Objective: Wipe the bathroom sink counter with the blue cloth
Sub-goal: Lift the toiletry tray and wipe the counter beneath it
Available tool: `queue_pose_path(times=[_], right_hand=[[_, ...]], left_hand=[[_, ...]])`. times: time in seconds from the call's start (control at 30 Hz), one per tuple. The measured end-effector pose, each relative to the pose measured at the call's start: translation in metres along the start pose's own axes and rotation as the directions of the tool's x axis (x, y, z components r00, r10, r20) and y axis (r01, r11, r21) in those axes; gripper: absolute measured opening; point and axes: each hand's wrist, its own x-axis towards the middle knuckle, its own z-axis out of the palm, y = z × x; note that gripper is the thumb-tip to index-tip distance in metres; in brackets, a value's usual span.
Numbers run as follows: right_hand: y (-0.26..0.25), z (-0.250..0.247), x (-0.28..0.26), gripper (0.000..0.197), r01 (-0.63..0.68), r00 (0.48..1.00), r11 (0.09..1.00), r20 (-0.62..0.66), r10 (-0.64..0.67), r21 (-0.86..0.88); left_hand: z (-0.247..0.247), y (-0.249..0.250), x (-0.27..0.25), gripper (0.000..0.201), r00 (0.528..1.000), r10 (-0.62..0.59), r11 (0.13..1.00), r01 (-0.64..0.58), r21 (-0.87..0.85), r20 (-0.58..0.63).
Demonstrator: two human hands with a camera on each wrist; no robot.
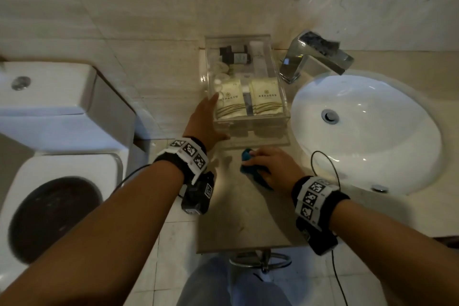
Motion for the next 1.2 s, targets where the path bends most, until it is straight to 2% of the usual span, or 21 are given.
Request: queue_pose_path(times=[0.07,0.2,0.27,0.33,0.4,0.43,0.5,0.57,0.67,0.73,0.8,0.93,1.07,1.13,1.2], right_hand=[[0.015,-0.009,-0.002,0.034,-0.052,0.999,0.999,-0.007,0.052,-0.011],[0.042,-0.02,-0.008,0.039,-0.295,0.932,0.955,-0.224,0.285,-0.01],[0.033,-0.013,-0.009,0.04,-0.345,0.924,0.933,-0.209,0.319,-0.1],[0.018,-0.003,-0.012,0.04,-0.305,0.944,0.941,-0.174,0.279,-0.148],[0.008,0.011,-0.019,0.042,-0.183,0.982,0.972,-0.081,0.172,-0.148],[0.009,0.018,-0.024,0.041,-0.113,0.994,0.983,-0.015,0.112,-0.146],[0.017,0.019,-0.034,0.036,-0.008,0.999,0.995,0.039,0.012,-0.102],[0.033,0.008,-0.038,0.032,0.002,0.999,0.999,-0.045,-0.004,-0.048],[0.061,-0.007,-0.04,0.031,-0.189,0.948,0.981,-0.252,0.193,0.041],[0.064,-0.002,-0.039,0.031,-0.276,0.912,0.959,-0.296,0.283,0.066],[0.054,0.013,-0.038,0.032,-0.256,0.93,0.965,-0.259,0.262,0.057],[0.026,0.041,-0.04,0.038,-0.11,0.991,0.992,-0.083,0.105,-0.067],[0.027,0.046,-0.062,0.034,0.055,0.997,0.998,-0.045,-0.056,-0.033],[0.043,0.033,-0.078,0.035,-0.015,0.998,0.998,-0.065,0.011,-0.053],[0.066,0.015,-0.095,0.032,-0.147,0.976,0.989,-0.164,0.144,-0.007]], left_hand=[[0.012,0.0,-0.017,0.107,0.999,0.016,0.997,-0.018,0.076,0.035],[0.032,0.001,-0.047,0.11,0.992,0.003,0.968,-0.035,0.25,0.127],[0.043,0.001,-0.058,0.112,0.983,-0.007,0.935,-0.059,0.35,0.185],[0.055,-0.001,-0.067,0.118,0.953,-0.003,0.875,-0.145,0.461,0.303],[0.069,-0.003,-0.078,0.13,0.9,-0.077,0.814,-0.192,0.548,0.43],[0.074,-0.003,-0.082,0.137,0.882,-0.122,0.79,-0.191,0.582,0.455],[0.08,-0.001,-0.087,0.146,0.875,-0.165,0.756,-0.185,0.628,0.456],[0.081,0.0,-0.087,0.149,0.877,-0.185,0.756,-0.161,0.634,0.444],[0.081,0.0,-0.086,0.151,0.883,-0.202,0.769,-0.125,0.627,0.424],[0.081,0.003,-0.085,0.152,0.883,-0.217,0.772,-0.106,0.627,0.417],[0.079,0.008,-0.084,0.153,0.88,-0.233,0.778,-0.086,0.622,0.414],[0.077,0.013,-0.083,0.155,0.882,-0.248,0.79,-0.055,0.61,0.401],[0.077,0.018,-0.083,0.155,0.876,-0.281,0.79,-0.021,0.613,0.392],[0.076,0.021,-0.084,0.154,0.872,-0.289,0.795,-0.01,0.607,0.394],[0.076,0.021,-0.085,0.153,0.876,-0.289,0.798,-0.002,0.602,0.386]])
